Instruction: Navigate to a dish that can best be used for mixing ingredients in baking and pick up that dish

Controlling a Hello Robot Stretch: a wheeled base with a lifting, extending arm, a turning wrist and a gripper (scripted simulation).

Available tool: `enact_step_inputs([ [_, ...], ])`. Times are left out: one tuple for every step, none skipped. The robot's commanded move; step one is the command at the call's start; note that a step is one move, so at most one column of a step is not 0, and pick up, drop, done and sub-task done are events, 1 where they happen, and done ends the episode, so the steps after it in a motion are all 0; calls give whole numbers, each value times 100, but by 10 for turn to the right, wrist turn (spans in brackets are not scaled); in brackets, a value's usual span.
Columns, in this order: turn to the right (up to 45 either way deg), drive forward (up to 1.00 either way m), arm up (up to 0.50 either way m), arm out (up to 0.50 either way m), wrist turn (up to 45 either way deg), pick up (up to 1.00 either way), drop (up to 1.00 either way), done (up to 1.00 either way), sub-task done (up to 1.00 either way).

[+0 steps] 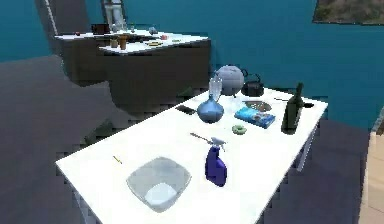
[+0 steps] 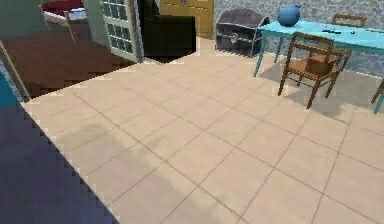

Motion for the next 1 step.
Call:
enact_step_inputs([
  [-450, 0, 0, 0, 0, 0, 0, 0, 0],
])
